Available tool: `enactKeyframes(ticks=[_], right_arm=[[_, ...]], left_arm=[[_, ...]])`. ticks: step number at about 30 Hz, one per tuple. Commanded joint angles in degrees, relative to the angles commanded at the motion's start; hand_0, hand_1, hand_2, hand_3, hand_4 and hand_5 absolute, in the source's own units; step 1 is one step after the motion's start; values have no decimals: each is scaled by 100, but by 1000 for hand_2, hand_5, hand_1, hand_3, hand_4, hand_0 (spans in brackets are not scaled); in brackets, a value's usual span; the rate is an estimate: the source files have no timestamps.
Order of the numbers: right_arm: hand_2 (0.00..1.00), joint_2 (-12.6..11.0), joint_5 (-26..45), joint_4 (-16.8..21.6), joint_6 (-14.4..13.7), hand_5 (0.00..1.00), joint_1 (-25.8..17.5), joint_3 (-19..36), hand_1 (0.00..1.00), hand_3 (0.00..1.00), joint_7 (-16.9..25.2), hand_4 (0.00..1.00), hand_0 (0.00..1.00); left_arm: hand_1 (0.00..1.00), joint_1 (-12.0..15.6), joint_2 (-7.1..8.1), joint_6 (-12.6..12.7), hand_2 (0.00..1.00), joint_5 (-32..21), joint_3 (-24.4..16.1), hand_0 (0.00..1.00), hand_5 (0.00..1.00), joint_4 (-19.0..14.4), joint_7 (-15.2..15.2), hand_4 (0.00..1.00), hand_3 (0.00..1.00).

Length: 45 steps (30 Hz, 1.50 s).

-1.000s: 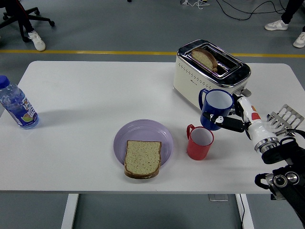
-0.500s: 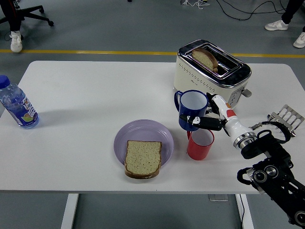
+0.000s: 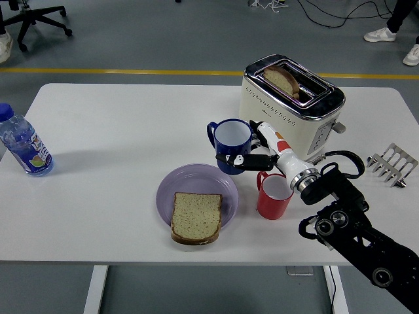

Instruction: Pick up the cup,pour liquid into bread,place the cup on the desk

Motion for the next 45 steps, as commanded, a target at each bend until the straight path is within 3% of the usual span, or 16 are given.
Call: enactKeyframes(ticks=[15,26,35,45], right_arm=[[425,16,-552,-668,-48,125,711,-755,139,533,125,826,128],[425,-174,-1372,-848,-86,126,1049,-1302,143,534,116,820,130],[426,-248,-2206,-962,-104,124,1161,-1412,144,535,149,813,133],[427,-330,-2583,-918,-100,111,1419,-1652,145,536,224,799,133]], left_arm=[[740,-40,14,-1,748,14,-58,677,998,0,8,403,643],[741,-50,21,-5,747,31,-82,677,998,0,15,405,642],[741,-50,24,-3,747,52,-109,677,998,0,21,407,643],[742,-54,25,-2,747,67,-124,677,998,0,25,407,643]])
